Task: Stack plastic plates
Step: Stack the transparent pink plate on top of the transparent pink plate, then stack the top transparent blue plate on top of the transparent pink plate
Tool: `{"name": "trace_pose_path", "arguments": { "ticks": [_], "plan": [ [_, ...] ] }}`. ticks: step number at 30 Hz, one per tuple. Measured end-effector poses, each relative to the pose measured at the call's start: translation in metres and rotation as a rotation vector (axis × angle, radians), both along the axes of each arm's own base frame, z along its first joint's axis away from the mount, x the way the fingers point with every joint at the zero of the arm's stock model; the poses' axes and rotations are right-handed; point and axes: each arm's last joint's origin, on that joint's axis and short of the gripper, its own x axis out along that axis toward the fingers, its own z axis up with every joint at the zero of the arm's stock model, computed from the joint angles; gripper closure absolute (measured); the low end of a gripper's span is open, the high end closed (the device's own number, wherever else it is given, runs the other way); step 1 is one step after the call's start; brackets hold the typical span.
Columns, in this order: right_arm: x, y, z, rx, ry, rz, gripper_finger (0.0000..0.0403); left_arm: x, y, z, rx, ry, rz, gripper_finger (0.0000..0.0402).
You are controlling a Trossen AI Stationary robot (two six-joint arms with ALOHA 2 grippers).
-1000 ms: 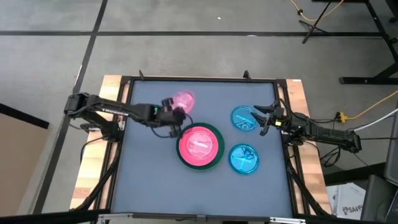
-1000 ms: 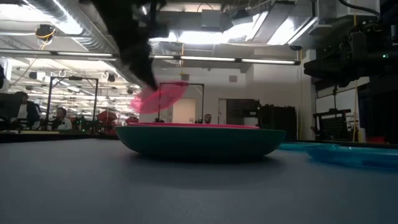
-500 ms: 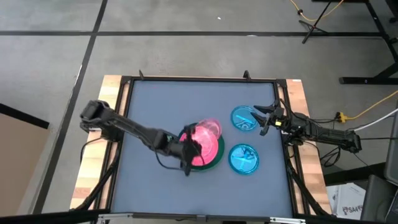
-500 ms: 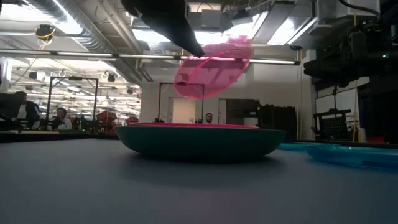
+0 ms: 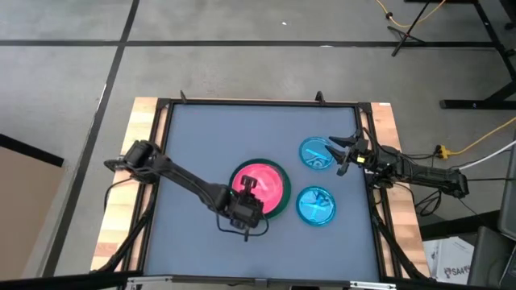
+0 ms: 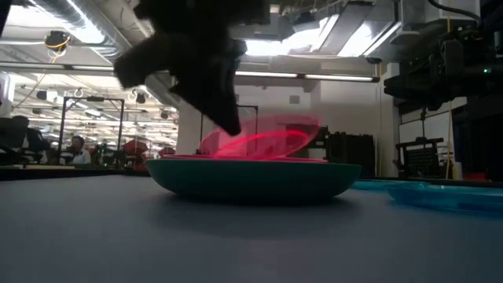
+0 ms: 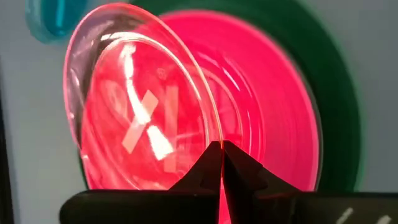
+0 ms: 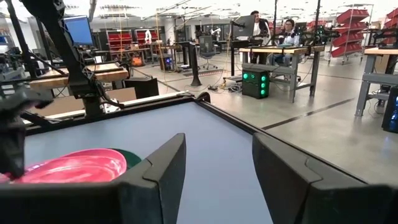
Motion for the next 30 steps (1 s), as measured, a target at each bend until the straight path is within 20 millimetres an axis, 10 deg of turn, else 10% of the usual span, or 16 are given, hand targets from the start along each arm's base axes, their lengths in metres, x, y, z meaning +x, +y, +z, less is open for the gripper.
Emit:
{"name": "trace_pose_path", "arguments": {
  "ticks": [18,30],
  "plan": [
    [0.0,0.0,0.0,0.039,-0.018,0.018,0.0226,0.001,0.001,-0.014,-0.052,0.05,0.046,0.0314],
    [0.004,0.003,-0.004,0.068,0.019,0.117,0.0226,-0.048,-0.026,0.021,-0.148,-0.16,0.139,0.0312]
  ]
}}
